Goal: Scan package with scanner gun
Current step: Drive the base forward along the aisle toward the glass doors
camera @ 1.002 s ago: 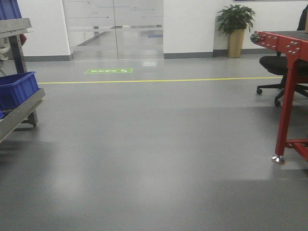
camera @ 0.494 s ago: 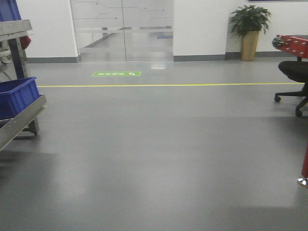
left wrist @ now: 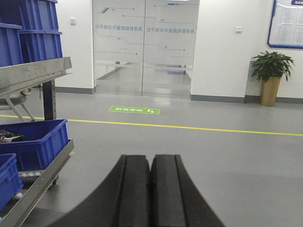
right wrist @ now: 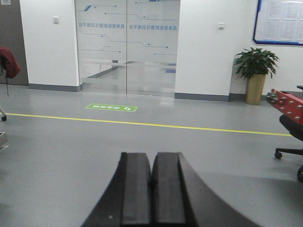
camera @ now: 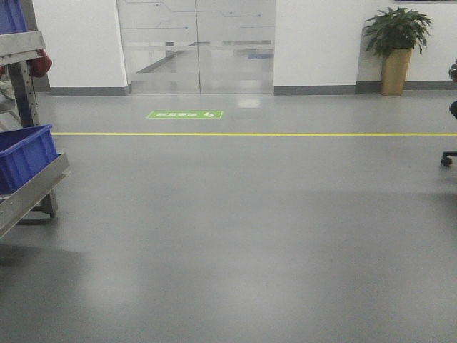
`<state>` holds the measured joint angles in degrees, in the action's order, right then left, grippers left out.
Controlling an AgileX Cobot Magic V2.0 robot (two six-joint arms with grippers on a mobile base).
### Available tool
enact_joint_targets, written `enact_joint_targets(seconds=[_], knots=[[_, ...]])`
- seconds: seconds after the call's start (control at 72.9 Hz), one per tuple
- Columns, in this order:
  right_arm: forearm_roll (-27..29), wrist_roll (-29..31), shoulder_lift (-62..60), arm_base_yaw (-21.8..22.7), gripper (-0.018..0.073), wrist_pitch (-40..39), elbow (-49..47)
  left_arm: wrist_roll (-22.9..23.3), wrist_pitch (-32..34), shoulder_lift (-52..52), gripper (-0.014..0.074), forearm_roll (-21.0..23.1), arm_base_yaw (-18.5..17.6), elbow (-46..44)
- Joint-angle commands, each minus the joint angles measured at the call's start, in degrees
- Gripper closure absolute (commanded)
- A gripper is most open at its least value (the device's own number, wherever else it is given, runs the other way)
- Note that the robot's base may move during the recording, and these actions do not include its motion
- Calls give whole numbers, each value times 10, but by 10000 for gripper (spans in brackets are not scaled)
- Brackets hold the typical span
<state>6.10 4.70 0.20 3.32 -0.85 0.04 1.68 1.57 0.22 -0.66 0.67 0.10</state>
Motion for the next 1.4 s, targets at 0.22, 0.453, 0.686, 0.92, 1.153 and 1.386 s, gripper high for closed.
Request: enact_joint_targets(seconds=[0.22, 0.453, 0.686, 0.92, 1.153, 1.386], knots=[[-3, 0, -2, 0, 727, -10, 0, 0, 9, -2, 708, 0, -4, -1], [-3, 0, -2, 0, 727, -10, 0, 0, 9, -2, 708, 0, -4, -1], [-3, 0, -2, 0, 727, -10, 0, 0, 9, -2, 708, 0, -4, -1], [-3, 0, -2, 0, 727, -10, 0, 0, 9, -2, 708, 0, -4, -1], [-3, 0, -2, 0, 727, -10, 0, 0, 9, -2, 708, 0, -4, -1], [-3, 0, -2, 0, 727, -10, 0, 0, 9, -2, 708, 0, -4, -1]])
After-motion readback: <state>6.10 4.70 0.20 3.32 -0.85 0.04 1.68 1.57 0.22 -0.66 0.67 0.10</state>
